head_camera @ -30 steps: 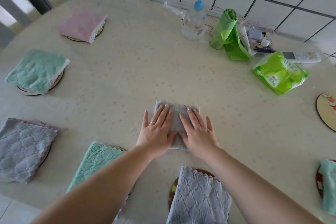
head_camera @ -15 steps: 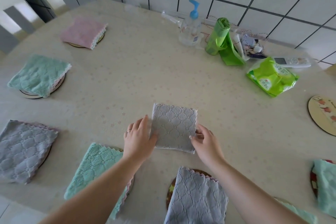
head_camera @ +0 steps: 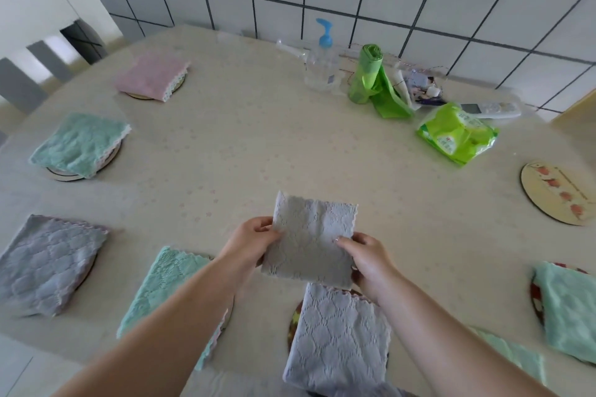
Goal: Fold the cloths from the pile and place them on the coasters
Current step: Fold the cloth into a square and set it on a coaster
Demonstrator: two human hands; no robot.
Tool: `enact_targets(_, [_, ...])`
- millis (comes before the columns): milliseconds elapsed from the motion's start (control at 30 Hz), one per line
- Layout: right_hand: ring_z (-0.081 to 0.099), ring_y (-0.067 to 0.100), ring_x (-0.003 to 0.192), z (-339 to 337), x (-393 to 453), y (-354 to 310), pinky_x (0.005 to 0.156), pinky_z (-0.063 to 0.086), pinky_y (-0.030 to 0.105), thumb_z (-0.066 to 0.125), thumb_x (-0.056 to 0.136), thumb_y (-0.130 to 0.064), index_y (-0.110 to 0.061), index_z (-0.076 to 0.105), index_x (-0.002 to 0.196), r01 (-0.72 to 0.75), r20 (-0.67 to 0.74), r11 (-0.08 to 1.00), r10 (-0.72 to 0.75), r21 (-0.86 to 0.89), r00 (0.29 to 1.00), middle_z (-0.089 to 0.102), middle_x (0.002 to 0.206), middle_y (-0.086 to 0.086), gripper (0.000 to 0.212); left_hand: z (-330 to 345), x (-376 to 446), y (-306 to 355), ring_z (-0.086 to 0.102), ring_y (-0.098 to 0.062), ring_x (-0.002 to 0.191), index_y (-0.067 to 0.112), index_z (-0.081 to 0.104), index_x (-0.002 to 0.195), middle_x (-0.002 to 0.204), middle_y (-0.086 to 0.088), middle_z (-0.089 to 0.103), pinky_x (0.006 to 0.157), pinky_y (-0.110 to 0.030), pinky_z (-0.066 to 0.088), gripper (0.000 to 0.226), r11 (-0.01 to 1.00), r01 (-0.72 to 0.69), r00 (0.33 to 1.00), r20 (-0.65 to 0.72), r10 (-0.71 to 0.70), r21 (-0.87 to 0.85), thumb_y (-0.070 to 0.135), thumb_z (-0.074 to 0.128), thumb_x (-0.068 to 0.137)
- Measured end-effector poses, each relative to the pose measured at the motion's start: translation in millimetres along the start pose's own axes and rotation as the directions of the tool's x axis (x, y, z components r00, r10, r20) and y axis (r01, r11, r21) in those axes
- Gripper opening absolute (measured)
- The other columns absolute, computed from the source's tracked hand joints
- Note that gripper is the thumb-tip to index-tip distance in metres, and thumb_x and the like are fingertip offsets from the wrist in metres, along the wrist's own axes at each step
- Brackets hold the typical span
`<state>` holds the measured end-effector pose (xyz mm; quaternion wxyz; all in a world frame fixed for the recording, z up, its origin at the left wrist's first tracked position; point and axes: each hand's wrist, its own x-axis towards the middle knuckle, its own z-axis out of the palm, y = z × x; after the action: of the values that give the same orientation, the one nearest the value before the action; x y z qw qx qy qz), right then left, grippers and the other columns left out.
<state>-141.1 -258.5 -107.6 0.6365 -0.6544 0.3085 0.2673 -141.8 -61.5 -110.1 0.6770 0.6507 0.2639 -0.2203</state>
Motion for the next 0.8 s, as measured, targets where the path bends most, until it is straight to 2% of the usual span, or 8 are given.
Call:
enact_targets(133, [0.059,0.026,0.084,-34.9,-16.1,18.1,0.071,0.045,0.037,0.065,0.085,-0.021,-0.011,0.054,0.116,0.038,-0.032,0.996,-0.036,0.078,0.999,0.062,0.103,0.012,0.035,31.5,-20.2,-3.7,0.063,-0.023,0.098,0.009,0.057,0.113,0.108,-0.007,0.067,0.083,-0.035,0.050,0.024,1.000,0.016,1.000,0.024,-0.016,-0.020,0.007,0.057,0.089])
enact_targets(200, [0.059,0.026,0.086,-57.4,-27.7,26.7,0.073,0.046,0.037,0.065,0.085,-0.020,-0.010,0.050,0.123,0.050,-0.042,0.989,-0.044,0.141,0.998,0.062,0.106,0.011,0.043,53.1,-32.9,-5.9,0.061,-0.023,0.097,0.009,0.055,0.114,0.109,-0.008,0.065,0.084,-0.035,0.049,0.026,1.000,0.010,0.999,0.039,-0.009,-0.023,0.005,0.057,0.088])
enact_targets(267, [0.058,0.023,0.081,-85.5,-41.2,37.9,0.070,0.045,0.034,0.065,0.085,-0.020,-0.010,0.051,0.120,0.076,-0.060,0.979,-0.066,0.190,0.996,0.062,0.099,0.007,0.039,78.2,-45.6,-11.9,0.061,-0.022,0.095,0.009,0.054,0.113,0.107,-0.008,0.065,0.080,-0.033,0.049,0.025,1.000,-0.002,0.998,0.055,0.003,-0.023,0.004,0.057,0.088])
enact_targets(400, [0.055,0.017,0.067,-153.0,-74.0,68.2,0.053,0.040,0.024,0.064,0.085,-0.019,-0.011,0.055,0.110,0.112,-0.109,0.966,-0.089,0.233,0.990,0.061,0.087,0.004,0.028,136.7,-77.0,-36.9,0.062,-0.022,0.090,0.008,0.052,0.113,0.106,-0.009,0.064,0.075,-0.033,0.050,0.026,0.999,0.001,0.996,0.090,0.002,-0.038,0.003,0.057,0.088])
enact_targets(567, [0.055,0.017,0.063,-240.3,-111.1,111.2,0.052,0.039,0.024,0.063,0.086,-0.018,-0.013,0.056,0.106,0.154,-0.164,0.963,-0.118,0.223,0.979,0.063,0.082,0.004,0.022,218.7,-117.2,-82.6,0.063,-0.022,0.086,0.005,0.050,0.114,0.104,-0.011,0.064,0.071,-0.034,0.052,0.027,0.994,0.049,0.990,0.133,-0.035,-0.102,-0.002,0.054,0.088])
enact_targets(667, [0.058,0.014,0.063,-284.2,-127.2,130.4,0.049,0.040,0.022,0.063,0.087,-0.020,-0.014,0.058,0.103,0.150,-0.185,0.965,-0.111,0.216,0.976,0.065,0.081,0.001,0.018,260.2,-133.0,-103.9,0.062,-0.025,0.091,0.003,0.050,0.118,0.111,-0.015,0.063,0.077,-0.036,0.049,0.031,0.991,0.088,0.982,0.176,-0.069,-0.102,-0.004,0.052,0.088])
enact_targets(800, [0.061,0.015,0.065,-322.5,-135.1,141.9,0.049,0.044,0.022,0.061,0.088,-0.019,-0.013,0.058,0.103,0.140,-0.187,0.956,-0.093,0.256,0.978,0.066,0.082,0.001,0.016,299.1,-141.7,-110.4,0.061,-0.024,0.082,0.008,0.051,0.105,0.095,-0.011,0.064,0.072,-0.035,0.047,0.021,0.991,0.093,0.981,0.182,-0.075,-0.093,-0.005,0.051,0.088])
